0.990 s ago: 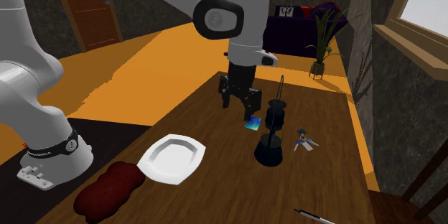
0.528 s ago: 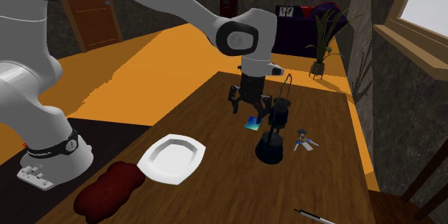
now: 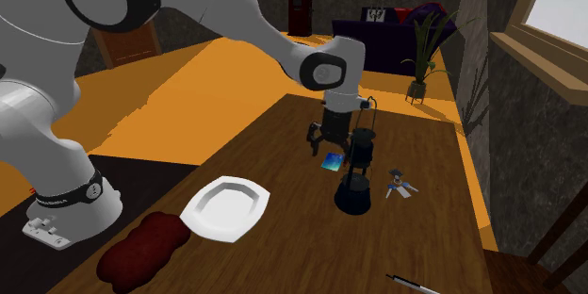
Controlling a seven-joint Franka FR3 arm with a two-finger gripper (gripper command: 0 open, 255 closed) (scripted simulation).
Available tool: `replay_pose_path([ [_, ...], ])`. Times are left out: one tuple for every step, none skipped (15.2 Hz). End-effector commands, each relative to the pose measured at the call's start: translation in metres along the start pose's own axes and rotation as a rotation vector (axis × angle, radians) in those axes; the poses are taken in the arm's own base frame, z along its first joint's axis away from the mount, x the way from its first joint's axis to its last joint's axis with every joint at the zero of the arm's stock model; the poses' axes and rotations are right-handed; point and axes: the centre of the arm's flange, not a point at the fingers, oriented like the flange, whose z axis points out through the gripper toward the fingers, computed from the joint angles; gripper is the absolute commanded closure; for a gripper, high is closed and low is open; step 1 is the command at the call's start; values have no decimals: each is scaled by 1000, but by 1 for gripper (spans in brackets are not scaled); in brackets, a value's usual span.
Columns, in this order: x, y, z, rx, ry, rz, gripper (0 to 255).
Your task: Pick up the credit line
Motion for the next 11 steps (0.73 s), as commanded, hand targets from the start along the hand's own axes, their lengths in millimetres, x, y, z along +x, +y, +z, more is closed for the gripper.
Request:
replay_pose_path([
  [3, 1, 11, -1, 0, -4, 0],
  [4, 1, 16, -1, 0, -4, 0],
  [5, 1, 21, -1, 0, -4, 0],
  [5, 1, 27, -1, 0, -4, 0],
  [6, 1, 30, -1, 0, -4, 0],
  [6, 2, 30, -1, 0, -4, 0],
  [6, 1, 30, -1, 0, -4, 255],
  [6, 2, 30, -1, 0, -4, 255],
  [6, 2, 30, -1, 0, -4, 255],
  [6, 2, 30, -1, 0, -4, 255],
  [6, 2, 30, -1, 0, -4, 255],
])
